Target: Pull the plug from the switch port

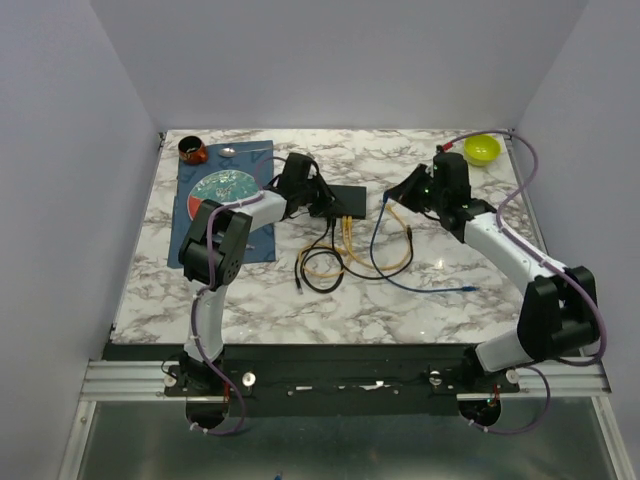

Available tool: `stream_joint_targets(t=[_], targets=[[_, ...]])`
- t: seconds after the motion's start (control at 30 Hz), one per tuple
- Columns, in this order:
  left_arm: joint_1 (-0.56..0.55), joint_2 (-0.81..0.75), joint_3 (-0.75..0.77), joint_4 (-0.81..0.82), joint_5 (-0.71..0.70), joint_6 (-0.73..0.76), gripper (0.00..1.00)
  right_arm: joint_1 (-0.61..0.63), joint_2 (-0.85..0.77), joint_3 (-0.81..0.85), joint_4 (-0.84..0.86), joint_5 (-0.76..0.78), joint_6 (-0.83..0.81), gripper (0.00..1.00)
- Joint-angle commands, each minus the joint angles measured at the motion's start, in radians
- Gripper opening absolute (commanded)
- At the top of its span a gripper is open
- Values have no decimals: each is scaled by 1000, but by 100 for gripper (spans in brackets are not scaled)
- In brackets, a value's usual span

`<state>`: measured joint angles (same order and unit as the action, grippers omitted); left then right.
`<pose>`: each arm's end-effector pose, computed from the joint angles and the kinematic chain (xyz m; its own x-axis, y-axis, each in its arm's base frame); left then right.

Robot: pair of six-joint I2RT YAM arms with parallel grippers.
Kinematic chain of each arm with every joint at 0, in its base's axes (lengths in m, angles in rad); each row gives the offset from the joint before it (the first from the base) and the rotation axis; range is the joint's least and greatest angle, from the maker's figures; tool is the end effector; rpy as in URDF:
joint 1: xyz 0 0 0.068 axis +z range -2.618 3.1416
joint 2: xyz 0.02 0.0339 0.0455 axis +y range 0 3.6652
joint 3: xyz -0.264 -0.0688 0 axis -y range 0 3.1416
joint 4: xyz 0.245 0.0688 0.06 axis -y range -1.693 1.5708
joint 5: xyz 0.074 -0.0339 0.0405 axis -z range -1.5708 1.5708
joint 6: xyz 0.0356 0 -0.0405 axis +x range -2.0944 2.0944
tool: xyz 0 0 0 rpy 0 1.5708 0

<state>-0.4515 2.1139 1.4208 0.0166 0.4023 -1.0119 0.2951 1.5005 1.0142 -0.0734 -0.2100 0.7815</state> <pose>0.4137 -0.2161 0.1623 -0.8720 -0.4442 -0.2056 -0.1191 0.6000 -0.7911 0.3215 0.1055 0.2576 -0.6800 0.5133 -0.5236 0.0359 0.7365 0.6754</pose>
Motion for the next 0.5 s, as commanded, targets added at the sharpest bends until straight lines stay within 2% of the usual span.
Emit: stream_joint_targets(t=[0.0,0.07,0.23,0.3,0.37,0.4,0.43,0.47], targets=[[5,-84,-40,86,1,-14,21,1,-49,105,-167,328,-118,1],[5,-89,-57,91,4,-19,23,1,-36,135,-219,385,-136,1],[13,-111,-83,94,4,-28,23,-65,-14,121,-265,414,-107,1],[20,-126,-95,94,0,-30,23,-105,-66,72,-218,388,-53,1],[25,-134,-108,94,0,-28,23,-142,-150,-53,-41,370,-28,1],[27,-141,-111,94,0,-28,23,-143,-220,-78,-7,397,-16,1],[31,-144,-117,94,0,-31,23,-145,-236,-81,6,420,-18,1],[33,-147,-125,92,0,-33,23,-145,-237,-27,-50,470,-25,1]])
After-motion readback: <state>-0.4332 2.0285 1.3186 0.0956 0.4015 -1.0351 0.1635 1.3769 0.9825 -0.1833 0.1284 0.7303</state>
